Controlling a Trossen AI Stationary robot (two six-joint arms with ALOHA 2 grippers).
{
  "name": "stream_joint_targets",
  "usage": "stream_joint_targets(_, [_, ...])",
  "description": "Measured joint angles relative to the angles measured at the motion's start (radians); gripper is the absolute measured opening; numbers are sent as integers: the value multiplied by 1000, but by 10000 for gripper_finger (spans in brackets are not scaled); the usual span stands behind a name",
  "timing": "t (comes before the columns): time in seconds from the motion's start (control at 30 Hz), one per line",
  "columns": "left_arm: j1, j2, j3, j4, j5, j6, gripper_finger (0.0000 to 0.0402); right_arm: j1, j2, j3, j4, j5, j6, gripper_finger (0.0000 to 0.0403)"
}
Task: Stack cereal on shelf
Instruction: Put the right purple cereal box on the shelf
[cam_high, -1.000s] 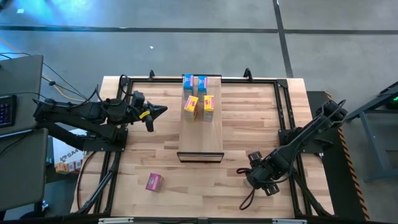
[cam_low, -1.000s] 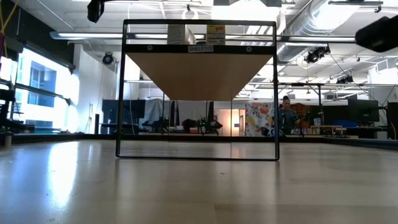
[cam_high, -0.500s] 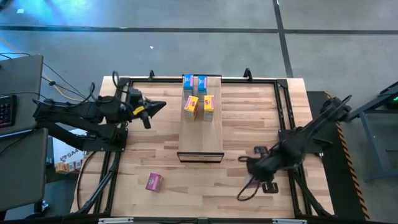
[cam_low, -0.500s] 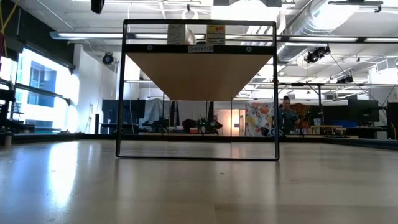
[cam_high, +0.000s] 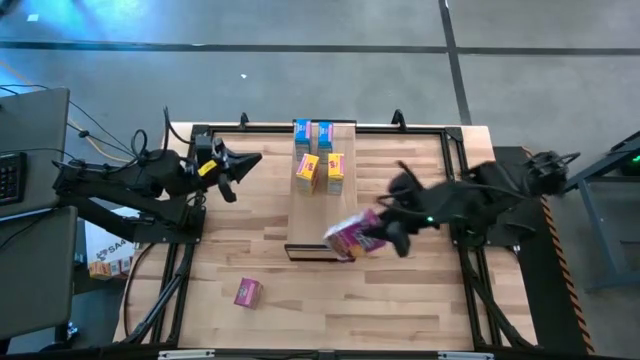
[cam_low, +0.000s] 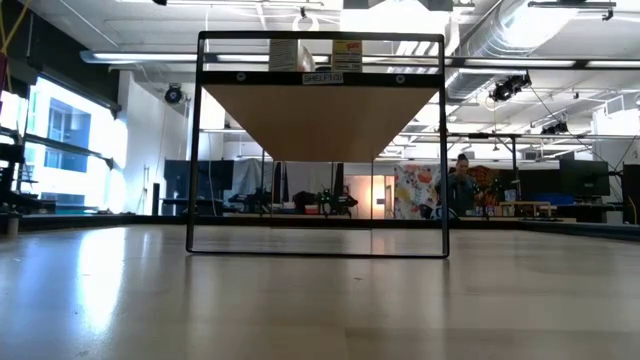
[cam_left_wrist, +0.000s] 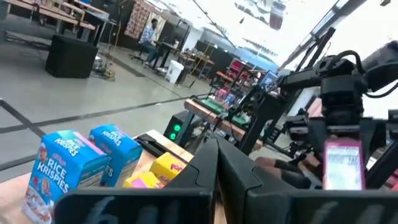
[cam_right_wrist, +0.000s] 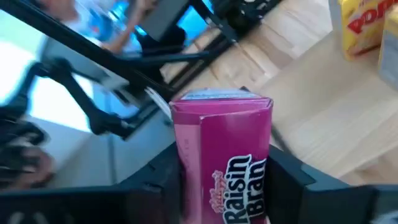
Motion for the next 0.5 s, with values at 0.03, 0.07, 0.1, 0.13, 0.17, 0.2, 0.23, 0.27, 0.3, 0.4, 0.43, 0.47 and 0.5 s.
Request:
stream_joint_targets(0.03, [0,-1,0,2,0,0,0,-26,36,46,-41,-25,-30,167])
stream_joint_targets(0.07, [0,-1,0,2,0,0,0,-50,73,91,-88,-42,-58,178])
stream_joint_targets(0.1, [0,-1,0,1,7,0,0,-73,110,135,-141,-53,-86,187])
stream_joint_targets(0.13, [0,0,0,-1,18,0,0,-93,143,179,-188,-57,-111,195])
stream_joint_targets(0.17, [0,0,0,-1,38,0,0,-110,174,217,-229,-58,-132,202])
stream_joint_targets(0.2, [-1,0,0,-2,61,0,0,-127,203,251,-264,-59,-157,206])
stream_joint_targets(0.23, [-3,0,0,-8,84,0,0,-144,232,281,-291,-58,-183,209])
stream_joint_targets(0.27, [-4,1,0,-24,103,0,0,-159,257,304,-303,-55,-214,210])
stream_joint_targets(0.3, [-5,3,0,-46,114,0,0,-174,284,323,-307,-55,-242,210])
stream_joint_targets(0.4, [-5,11,0,-117,116,-11,0,-221,351,369,-314,-89,-313,211])
stream_joint_targets(0.43, [-5,11,0,-137,119,-24,0,-233,364,382,-314,-111,-325,211])
stream_joint_targets(0.47, [-5,10,0,-154,125,-31,0,-244,372,396,-316,-131,-327,211])
stream_joint_targets(0.5, [-5,7,0,-171,140,-35,0,-251,373,405,-315,-156,-324,211])
